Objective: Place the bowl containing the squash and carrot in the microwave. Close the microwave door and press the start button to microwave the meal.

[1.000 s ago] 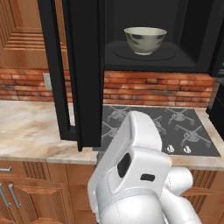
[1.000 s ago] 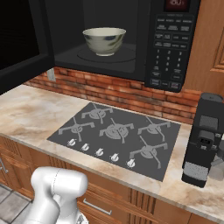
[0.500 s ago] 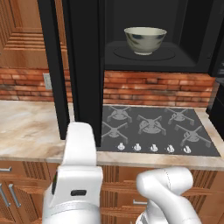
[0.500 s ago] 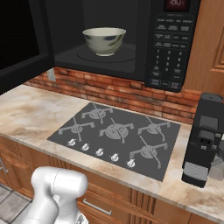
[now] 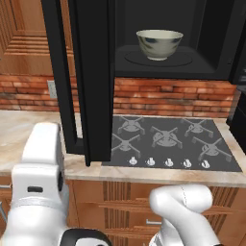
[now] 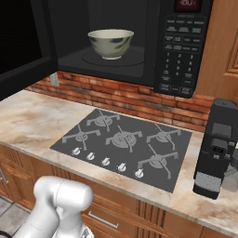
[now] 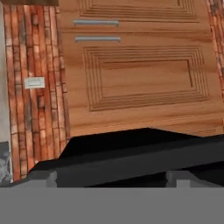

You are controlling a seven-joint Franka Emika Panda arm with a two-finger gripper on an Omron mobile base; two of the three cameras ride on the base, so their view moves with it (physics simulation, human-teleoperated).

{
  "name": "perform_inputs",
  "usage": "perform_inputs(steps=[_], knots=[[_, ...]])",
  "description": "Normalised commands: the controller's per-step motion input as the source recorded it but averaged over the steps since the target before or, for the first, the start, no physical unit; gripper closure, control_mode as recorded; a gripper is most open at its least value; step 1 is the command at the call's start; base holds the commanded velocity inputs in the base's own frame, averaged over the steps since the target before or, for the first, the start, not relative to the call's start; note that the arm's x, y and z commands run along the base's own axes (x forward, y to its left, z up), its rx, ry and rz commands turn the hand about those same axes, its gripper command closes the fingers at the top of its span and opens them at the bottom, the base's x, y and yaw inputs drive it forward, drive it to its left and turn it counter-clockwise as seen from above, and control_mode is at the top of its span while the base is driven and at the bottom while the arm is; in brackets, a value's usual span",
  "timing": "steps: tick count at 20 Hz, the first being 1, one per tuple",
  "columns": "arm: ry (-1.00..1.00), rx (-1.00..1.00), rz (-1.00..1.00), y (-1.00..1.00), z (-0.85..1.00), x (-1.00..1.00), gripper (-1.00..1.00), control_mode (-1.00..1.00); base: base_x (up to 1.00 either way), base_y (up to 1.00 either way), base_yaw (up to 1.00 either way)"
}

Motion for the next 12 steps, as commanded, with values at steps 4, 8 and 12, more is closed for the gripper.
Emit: perform_inputs(steps=[4, 8, 12], knots=[[0.00, -0.11, -0.19, 0.39, -0.01, 0.44, -1.00, -1.00, 0.00, 0.00, 0.00], [0.00, -0.07, -0.18, 0.47, 0.00, 0.39, -1.00, -1.00, 0.00, 0.00, 0.00], [0.00, 0.00, -0.18, 0.37, -0.01, 0.43, -1.00, -1.00, 0.00, 0.00, 0.00]])
